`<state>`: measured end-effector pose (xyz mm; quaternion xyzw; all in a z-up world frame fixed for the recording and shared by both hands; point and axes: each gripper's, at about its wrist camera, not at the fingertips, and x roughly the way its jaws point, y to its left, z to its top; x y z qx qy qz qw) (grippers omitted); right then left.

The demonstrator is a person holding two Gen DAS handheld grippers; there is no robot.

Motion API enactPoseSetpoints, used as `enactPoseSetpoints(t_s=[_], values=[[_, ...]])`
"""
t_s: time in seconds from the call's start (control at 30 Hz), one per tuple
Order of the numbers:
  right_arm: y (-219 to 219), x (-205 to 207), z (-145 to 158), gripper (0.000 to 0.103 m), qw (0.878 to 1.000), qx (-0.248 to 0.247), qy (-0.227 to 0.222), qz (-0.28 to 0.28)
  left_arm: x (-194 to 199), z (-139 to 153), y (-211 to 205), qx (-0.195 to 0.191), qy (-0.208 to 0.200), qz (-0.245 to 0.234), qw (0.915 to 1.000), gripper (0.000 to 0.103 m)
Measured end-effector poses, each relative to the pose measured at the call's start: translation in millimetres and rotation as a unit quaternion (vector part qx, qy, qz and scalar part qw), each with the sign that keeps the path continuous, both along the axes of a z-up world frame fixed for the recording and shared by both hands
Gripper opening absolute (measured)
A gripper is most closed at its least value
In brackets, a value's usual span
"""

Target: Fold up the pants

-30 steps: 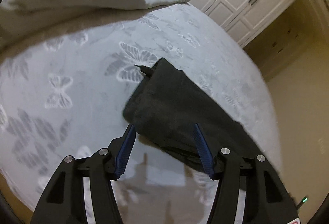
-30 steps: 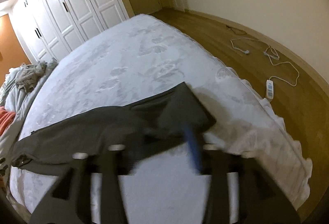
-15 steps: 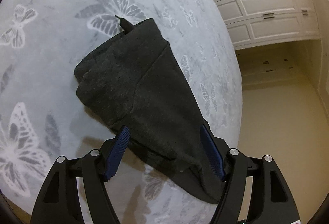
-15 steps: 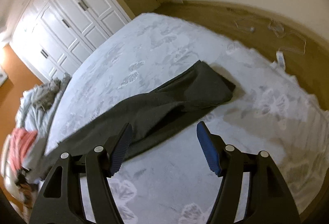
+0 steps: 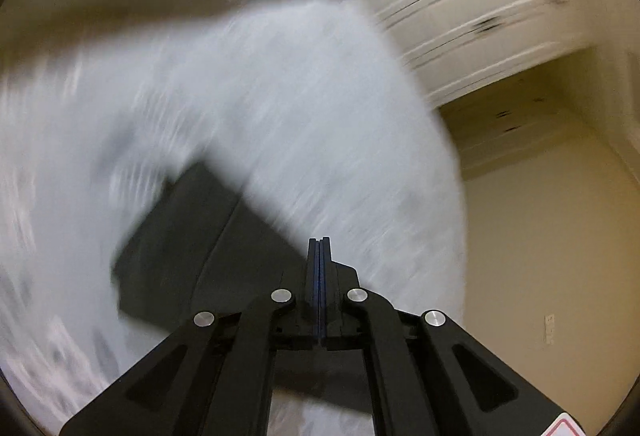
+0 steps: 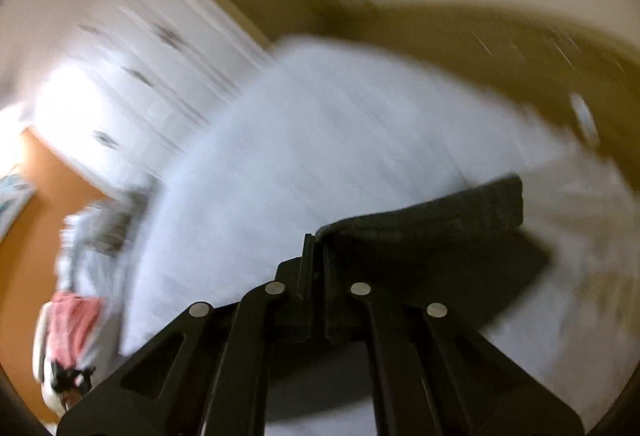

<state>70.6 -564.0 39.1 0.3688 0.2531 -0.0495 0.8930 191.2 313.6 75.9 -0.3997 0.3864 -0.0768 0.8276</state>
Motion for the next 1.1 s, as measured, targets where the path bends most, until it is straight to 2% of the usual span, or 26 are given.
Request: enactPoseSetpoints(t_s=[0.03,0.07,0.1,0.13,0.17,0.2,0.23,0.3,0.37,0.43,0.47,0.57,0.63,0.7,0.77,0.8,0.83,0.87,0.9,0.93,1.0,1.1], values=[[3.4,-4.7,17.4,0.002,1.000,-0.012,-0.022,0.007,-5.8,19.0,3.0,0.011,-0.027,-0.007,0.9995,0.000],[6.7,-7.9,26.0,0.002,0.999,-0.026,-0.027,0.013,-11.3,23.8,5.5,0.014,-0.031,-0.016,0.9993,0.000],[13.7,-10.2,27.9,0.002,0.998,-0.063,-0.003,0.021,-15.6,21.1,6.4,0.015,-0.027,-0.023,0.9993,0.000],[18.8,-11.5,22.2,0.002,0.995,-0.090,0.021,0.024,-22.4,10.1,4.4,0.032,-0.007,-0.033,0.9989,0.000],[22.5,-14.8,10.0,0.002,0.993,-0.106,0.046,0.023,-28.4,-1.4,1.6,0.047,0.011,-0.038,0.9981,0.000],[23.0,-19.3,-7.2,0.002,0.992,-0.103,0.068,0.024,-35.2,-16.1,-2.0,0.053,0.026,-0.046,0.9972,0.004],[21.2,-24.3,-23.1,0.002,0.992,-0.092,0.082,0.020,-42.7,-36.2,-7.1,0.042,0.045,-0.063,0.9961,0.010],[20.0,-32.4,-53.6,0.002,0.991,-0.077,0.110,0.014,-58.2,-69.2,-18.5,0.004,0.073,-0.074,0.9946,0.047],[22.6,-35.0,-76.9,0.003,0.985,-0.089,0.147,0.014,-69.9,-88.5,-21.8,-0.016,0.086,-0.060,0.9944,0.050],[25.2,-39.3,-94.6,0.006,0.981,-0.086,0.173,0.014,-71.2,-101.7,-23.6,-0.034,0.100,-0.052,0.9931,0.059],[27.3,-42.6,-95.7,0.008,0.981,-0.084,0.174,0.007,-71.2,-106.5,-22.2,-0.039,0.105,-0.041,0.9928,0.063],[40.2,-58.0,-85.1,0.010,0.982,-0.096,0.164,-0.014,-64.6,-111.7,-16.6,-0.057,0.109,-0.016,0.9923,0.063],[52.0,-66.9,-76.4,0.011,0.983,-0.110,0.150,-0.006,-55.5,-111.4,-14.0,-0.072,0.110,-0.006,0.9913,0.070],[63.0,-77.4,-69.1,0.011,0.984,-0.112,0.135,0.005,-43.1,-117.0,-13.1,-0.087,0.128,0.000,0.9879,0.079],[72.0,-75.3,-61.5,0.012,0.986,-0.110,0.122,0.016,-30.2,-138.8,-12.7,-0.140,0.181,-0.007,0.9735,0.078],[80.1,-77.6,-58.3,0.016,0.987,-0.110,0.117,0.023,-29.4,-147.2,-13.5,-0.162,0.199,-0.010,0.9666,0.078],[84.2,-77.0,-55.1,0.028,0.987,-0.112,0.116,0.025,-28.9,-156.2,-14.8,-0.189,0.221,-0.011,0.9568,0.078],[90.2,-76.5,-52.1,0.035,0.986,-0.115,0.113,0.030,-30.2,-159.3,-15.8,-0.197,0.230,-0.011,0.9530,0.078],[95.4,-75.3,-50.1,0.046,0.986,-0.120,0.111,0.030,-31.8,-158.2,-16.1,-0.195,0.231,-0.009,0.9533,0.078],[102.6,-74.7,-45.5,0.046,0.986,-0.126,0.104,0.029,-33.8,-154.1,-16.4,-0.185,0.227,-0.007,0.9560,0.078],[114.2,-68.2,-39.3,0.046,0.987,-0.125,0.092,0.040,-33.0,-145.2,-15.2,-0.175,0.217,-0.007,0.9603,0.071],[137.9,-62.0,-26.3,0.046,0.987,-0.127,0.079,0.066,-34.0,-130.4,-13.2,-0.180,0.215,-0.007,0.9599,0.069]])
